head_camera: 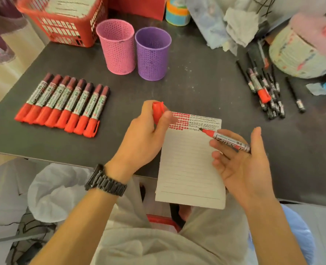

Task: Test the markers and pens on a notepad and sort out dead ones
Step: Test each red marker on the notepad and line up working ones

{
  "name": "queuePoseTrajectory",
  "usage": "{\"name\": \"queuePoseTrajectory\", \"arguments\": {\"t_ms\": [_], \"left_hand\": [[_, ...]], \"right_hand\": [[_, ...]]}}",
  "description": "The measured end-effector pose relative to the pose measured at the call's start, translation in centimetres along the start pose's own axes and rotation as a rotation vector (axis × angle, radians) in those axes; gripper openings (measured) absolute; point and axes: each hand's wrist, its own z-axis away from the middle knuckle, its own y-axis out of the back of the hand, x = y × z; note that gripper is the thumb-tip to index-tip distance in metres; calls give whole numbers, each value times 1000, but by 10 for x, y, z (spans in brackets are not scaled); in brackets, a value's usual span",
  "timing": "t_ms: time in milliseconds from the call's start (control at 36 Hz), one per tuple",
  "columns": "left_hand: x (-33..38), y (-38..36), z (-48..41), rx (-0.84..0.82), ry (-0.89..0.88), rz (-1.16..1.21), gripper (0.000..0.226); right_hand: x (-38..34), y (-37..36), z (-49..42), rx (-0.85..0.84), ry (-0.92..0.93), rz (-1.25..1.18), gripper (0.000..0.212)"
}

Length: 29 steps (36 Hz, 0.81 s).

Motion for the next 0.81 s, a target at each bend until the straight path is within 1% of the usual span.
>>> {"name": "queuePoseTrajectory", "arguments": {"t_ms": [83, 139, 222, 278, 333, 389, 472, 528, 667, 806], "left_hand": [[-4, -10, -6, 47, -2, -84, 29], [-8, -14, -6, 35, -34, -129, 34], [-13, -15, -6, -5, -104, -244, 48], [-15, -16, -6, -49, -121, -352, 56], [-15, -17, -5, -51, -128, -406, 62], [-14, -17, -5, -28, -125, -408, 64], [-14, -17, -5, -20, -108, -392, 66], [-16, -17, -6, -22, -100, -390, 68], [-20, -18, -10, -30, -90, -394, 71], [-22, -19, -11, -39, -87, -398, 71]], "right_hand": [[-4, -7, -11, 34, 87, 123, 35], [-5, -11, -19, 48, 174, 224, 23], [-6, -18, -32, 50, 278, 364, 22], [-7, -23, -40, 46, 325, 439, 20], [-6, -28, -48, 49, 362, 511, 18], [-5, -33, -57, 73, 396, 571, 23], [0, -36, -69, 162, 457, 667, 34], [5, -34, -73, 216, 500, 718, 37], [16, -27, -77, 277, 596, 783, 27], [18, -27, -79, 296, 616, 830, 22]]}}
